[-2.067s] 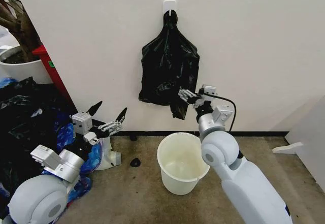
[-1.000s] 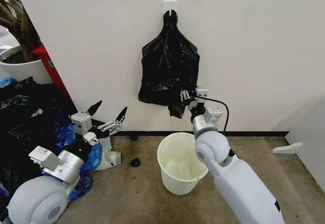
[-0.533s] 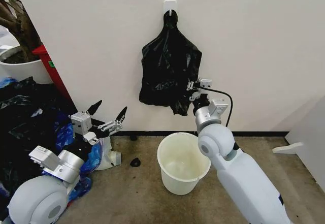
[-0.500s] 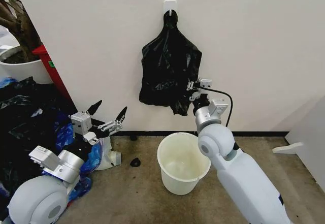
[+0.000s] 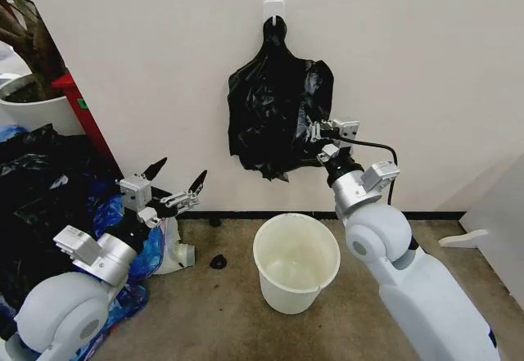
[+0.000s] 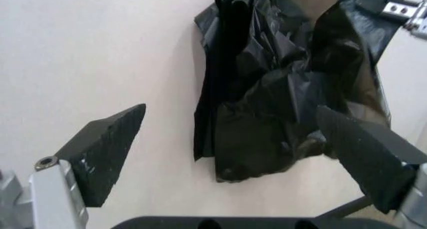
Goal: Place the garbage bag over the trash bin.
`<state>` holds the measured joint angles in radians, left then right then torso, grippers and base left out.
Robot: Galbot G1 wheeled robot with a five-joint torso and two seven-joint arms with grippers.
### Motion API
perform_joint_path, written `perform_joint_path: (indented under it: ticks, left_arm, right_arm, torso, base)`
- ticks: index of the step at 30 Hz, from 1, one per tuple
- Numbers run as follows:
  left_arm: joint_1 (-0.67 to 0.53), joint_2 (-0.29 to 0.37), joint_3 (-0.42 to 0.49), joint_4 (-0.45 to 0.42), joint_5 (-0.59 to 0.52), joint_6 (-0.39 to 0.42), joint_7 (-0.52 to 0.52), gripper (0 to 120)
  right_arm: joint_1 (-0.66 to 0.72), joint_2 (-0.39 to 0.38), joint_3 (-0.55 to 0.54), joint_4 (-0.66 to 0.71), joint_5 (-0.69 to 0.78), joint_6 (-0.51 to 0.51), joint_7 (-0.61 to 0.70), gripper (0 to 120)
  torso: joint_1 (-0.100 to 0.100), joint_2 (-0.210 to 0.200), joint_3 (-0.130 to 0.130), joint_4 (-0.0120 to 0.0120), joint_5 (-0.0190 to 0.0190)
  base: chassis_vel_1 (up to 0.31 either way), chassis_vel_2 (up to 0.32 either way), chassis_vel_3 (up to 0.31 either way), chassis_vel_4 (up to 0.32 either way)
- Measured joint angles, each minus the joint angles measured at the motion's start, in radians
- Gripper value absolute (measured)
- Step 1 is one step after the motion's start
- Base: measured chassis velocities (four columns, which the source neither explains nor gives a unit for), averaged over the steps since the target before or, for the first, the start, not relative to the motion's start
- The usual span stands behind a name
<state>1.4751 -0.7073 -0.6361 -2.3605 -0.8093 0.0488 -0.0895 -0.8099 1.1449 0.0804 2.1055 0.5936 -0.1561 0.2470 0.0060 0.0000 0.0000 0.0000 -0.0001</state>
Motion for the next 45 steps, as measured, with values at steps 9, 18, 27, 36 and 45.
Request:
perform_joint_path:
  ticks: [9,18,27,36,45]
  left_arm:
    - [-0.275,0.107,0.171,0.065,-0.127,0.075,-0.037,100]
    - [-0.624,0.125,0.403,0.175,-0.205,0.116,-0.091,100]
    - [-0.941,0.027,0.699,0.286,-0.262,0.171,-0.216,100]
    - [-1.061,-0.053,0.780,0.353,-0.324,0.192,-0.249,100]
    - [-1.181,-0.127,0.890,0.399,-0.352,0.270,-0.350,100]
  right_arm:
    - [0.032,0.010,-0.032,-0.032,0.001,0.008,-0.020,0]
    - [0.050,0.002,-0.029,-0.045,0.016,0.006,-0.019,0]
    - [0.042,-0.009,-0.016,-0.041,0.028,0.005,-0.019,0]
    - [0.019,-0.026,0.003,-0.022,0.036,0.005,-0.021,0]
    - [-0.008,-0.030,0.009,-0.006,0.037,0.005,-0.026,0]
  torso:
    - [0.000,0.000,0.000,-0.0009,0.0002]
    - [0.000,0.000,0.000,-0.0002,0.0000]
    - [0.000,0.000,0.000,-0.0006,0.0001]
    - [0.000,0.000,0.000,-0.0001,0.0001]
    - [0.000,0.000,0.000,-0.0004,0.0001]
  base:
    - [0.000,0.000,0.000,0.000]
    - [0.000,0.000,0.000,0.000]
    - [0.000,0.000,0.000,0.000]
    - [0.000,0.000,0.000,0.000]
    - [0.000,0.000,0.000,0.000]
